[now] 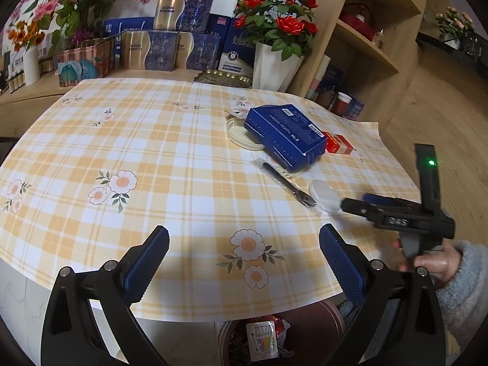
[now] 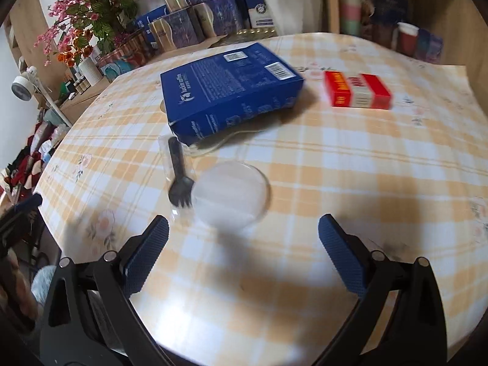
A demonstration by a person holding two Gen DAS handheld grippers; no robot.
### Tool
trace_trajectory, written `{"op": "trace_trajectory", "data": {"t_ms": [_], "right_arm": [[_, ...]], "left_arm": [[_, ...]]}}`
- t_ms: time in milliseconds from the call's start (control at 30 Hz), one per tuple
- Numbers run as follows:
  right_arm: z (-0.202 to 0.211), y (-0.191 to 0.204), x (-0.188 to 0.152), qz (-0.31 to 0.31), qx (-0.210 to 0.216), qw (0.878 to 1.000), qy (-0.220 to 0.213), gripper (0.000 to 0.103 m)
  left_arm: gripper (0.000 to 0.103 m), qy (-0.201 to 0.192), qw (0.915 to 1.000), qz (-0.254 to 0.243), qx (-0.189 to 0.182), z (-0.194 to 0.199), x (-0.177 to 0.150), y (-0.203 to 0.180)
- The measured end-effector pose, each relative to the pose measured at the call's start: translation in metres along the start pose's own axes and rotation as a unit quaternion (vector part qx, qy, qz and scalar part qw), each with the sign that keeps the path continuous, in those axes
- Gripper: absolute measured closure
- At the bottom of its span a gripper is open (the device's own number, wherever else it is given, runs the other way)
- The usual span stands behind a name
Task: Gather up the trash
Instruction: 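Grasp the wrapped black fork with the left tool while the right tool grasps the clear lid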
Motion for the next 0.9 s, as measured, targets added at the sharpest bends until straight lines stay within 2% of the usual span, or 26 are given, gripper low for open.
{"op": "trace_trajectory", "data": {"t_ms": [67, 133, 300, 367, 433, 533, 700, 767, 900], "right_arm": [[-0.011, 0.003, 0.004, -0.011, 0.002, 1.0, 0.007, 0.007], [-0.021, 0.004, 0.007, -0.014, -0.004, 1.0, 0.016, 0.014], [-0.027, 0.013, 0.009, 0.002, -0.014, 1.0, 0.011, 0.017], [-0.027, 0.017, 0.008, 0.028, -0.033, 0.999, 0.006, 0.036], [-0.024, 0.019, 0.005, 0.038, -0.03, 0.999, 0.002, 0.036], [-0.01, 0.013, 0.005, 0.028, -0.027, 0.999, -0.026, 0.036], [0.012, -0.009, 0.006, -0.015, -0.023, 0.998, -0.054, 0.036], [0.021, -0.019, 0.006, -0.03, -0.023, 0.997, -0.063, 0.036], [0.037, -0.036, 0.004, -0.05, -0.024, 0.996, -0.077, 0.036]], "left_arm": [[0.007, 0.001, 1.0, 0.002, 0.001, -0.002, 0.0, 0.001], [0.007, 0.004, 1.0, 0.005, 0.002, -0.004, 0.0, 0.004], [0.007, 0.019, 0.9997, 0.013, -0.001, -0.015, -0.002, 0.006], [0.007, 0.026, 0.9996, 0.011, -0.003, -0.02, -0.003, 0.004], [0.007, 0.036, 0.9993, 0.008, -0.003, -0.027, -0.002, -0.001], [0.007, 0.053, 0.9986, 0.007, -0.005, -0.042, -0.001, -0.01], [0.018, 0.07, 0.9974, 0.014, -0.004, -0.075, 0.006, -0.029], [0.026, 0.081, 0.9962, 0.031, 0.002, -0.095, 0.01, -0.035], [0.029, 0.098, 0.9929, 0.058, 0.035, -0.134, 0.016, -0.043]]}}
Point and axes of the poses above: each gripper's, at about its wrist camera, not at the fingertips, and z roughly against the way its jaws point, y to its left, x to its top, the point moved 9 cm from there along -z, roughly the way its jaws point, and after that the axes turned 8 degrees about -x, right-handed, at the moved point
